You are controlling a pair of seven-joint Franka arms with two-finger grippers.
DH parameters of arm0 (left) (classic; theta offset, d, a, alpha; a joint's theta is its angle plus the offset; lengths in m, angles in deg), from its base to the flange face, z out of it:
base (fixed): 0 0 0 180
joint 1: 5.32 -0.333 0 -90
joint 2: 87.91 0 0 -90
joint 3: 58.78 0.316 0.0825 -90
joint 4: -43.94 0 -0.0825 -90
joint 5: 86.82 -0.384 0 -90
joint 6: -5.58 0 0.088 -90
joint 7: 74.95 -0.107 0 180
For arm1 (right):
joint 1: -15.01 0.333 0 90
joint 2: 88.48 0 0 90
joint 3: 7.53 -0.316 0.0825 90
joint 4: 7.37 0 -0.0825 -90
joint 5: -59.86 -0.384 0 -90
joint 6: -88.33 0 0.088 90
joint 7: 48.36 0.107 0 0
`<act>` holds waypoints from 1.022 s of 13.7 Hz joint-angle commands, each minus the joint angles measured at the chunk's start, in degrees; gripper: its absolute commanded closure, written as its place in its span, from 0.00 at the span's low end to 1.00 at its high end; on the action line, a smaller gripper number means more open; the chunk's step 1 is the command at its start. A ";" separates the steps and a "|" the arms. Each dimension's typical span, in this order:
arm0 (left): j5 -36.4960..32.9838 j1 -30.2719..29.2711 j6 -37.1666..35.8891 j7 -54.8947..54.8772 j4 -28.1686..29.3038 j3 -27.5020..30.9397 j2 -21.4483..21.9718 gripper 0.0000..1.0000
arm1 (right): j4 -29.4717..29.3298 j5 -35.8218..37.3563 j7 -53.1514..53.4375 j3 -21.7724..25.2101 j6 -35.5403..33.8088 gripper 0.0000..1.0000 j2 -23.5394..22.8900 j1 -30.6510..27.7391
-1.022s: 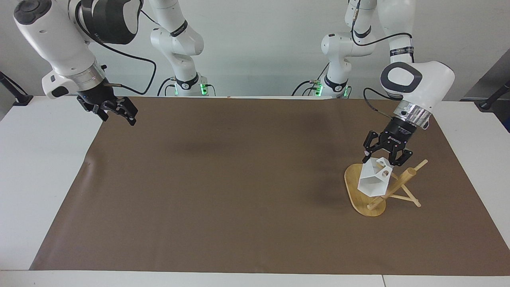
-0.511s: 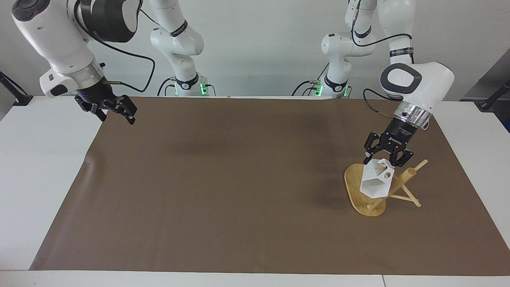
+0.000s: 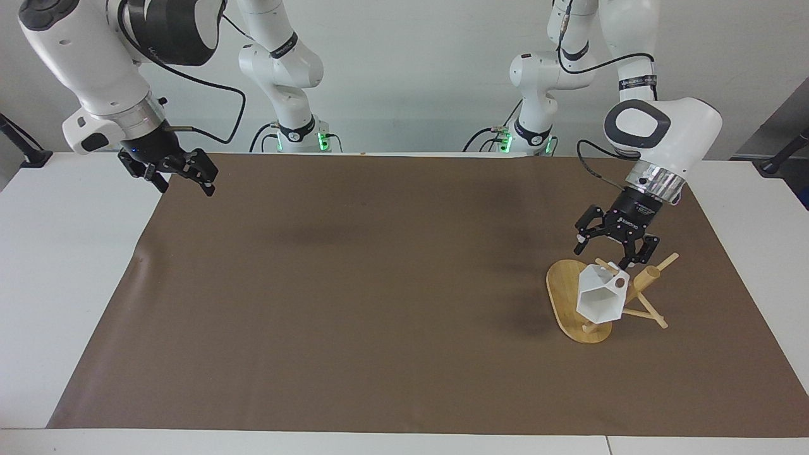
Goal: Hang cup on rack
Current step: 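Hang the white mug's handle on a mug tree peg with the left gripper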
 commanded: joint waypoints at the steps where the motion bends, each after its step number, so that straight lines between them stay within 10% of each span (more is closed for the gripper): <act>1: -4.87 -0.62 -5.94 0.57 -0.81 0.60 1.28 0.00 | 0.46 -0.03 -1.31 -0.15 -0.29 0.00 0.82 -0.40; 14: -37.50 -3.96 -31.97 -15.99 -15.12 0.52 6.21 0.00 | 0.81 -0.20 -0.96 0.11 -0.38 0.00 1.61 -0.32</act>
